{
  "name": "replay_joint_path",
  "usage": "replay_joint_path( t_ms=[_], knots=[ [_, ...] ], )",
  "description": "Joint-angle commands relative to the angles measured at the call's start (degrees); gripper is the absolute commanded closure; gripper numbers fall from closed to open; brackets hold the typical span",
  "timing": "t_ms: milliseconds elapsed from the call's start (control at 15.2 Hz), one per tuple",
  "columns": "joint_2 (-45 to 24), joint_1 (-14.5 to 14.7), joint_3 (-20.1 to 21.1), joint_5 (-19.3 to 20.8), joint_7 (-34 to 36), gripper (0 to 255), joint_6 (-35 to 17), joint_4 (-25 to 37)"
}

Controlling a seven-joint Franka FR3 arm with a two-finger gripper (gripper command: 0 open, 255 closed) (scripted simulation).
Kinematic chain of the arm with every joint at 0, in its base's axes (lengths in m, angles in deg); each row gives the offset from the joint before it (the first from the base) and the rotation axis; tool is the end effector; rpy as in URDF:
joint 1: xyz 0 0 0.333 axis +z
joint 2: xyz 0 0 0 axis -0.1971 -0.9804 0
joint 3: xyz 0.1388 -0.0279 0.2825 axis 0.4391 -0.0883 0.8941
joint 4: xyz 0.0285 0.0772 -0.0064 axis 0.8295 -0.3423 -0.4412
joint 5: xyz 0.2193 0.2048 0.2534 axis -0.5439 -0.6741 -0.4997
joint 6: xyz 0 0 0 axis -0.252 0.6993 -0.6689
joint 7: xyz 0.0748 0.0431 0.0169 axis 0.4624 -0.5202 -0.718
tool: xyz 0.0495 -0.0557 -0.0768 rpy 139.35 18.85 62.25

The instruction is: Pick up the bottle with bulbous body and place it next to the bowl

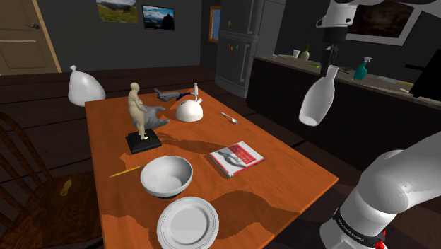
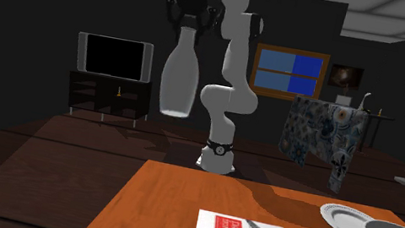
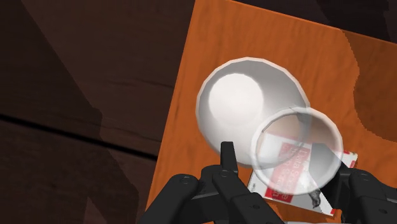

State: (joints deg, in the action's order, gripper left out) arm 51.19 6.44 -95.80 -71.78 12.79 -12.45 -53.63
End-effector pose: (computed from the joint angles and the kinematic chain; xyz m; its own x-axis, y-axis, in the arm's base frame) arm 0.3493 -0.1856 0.6780 0.9782 0.1736 -0.1142 0.1735 -0.9848 -0.0110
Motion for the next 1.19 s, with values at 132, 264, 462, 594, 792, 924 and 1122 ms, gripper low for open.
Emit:
replay_joint_path(
  t_ms=[132, 264, 462, 594, 792, 924, 1122],
  knots=[
    [-1.5, 0.1, 0.0, -0.2, -0.5, 255, 3.0, 4.5],
    [-2.3, 0.2, 0.0, -0.3, -0.8, 255, 4.6, 6.9],
    [-3.7, 0.3, -0.1, -0.5, -1.2, 255, 7.0, 10.6],
    [-4.7, 0.3, -0.2, -0.7, -1.5, 255, 8.6, 13.3],
    [-6.0, 0.4, -0.3, -0.8, -1.9, 255, 10.6, 16.6],
    [-5.1, 1.1, 1.7, -1.7, 1.3, 255, 9.4, 14.1],
    [-4.3, 2.3, 4.6, -3.2, 6.0, 255, 7.4, 11.0]
  ],
)
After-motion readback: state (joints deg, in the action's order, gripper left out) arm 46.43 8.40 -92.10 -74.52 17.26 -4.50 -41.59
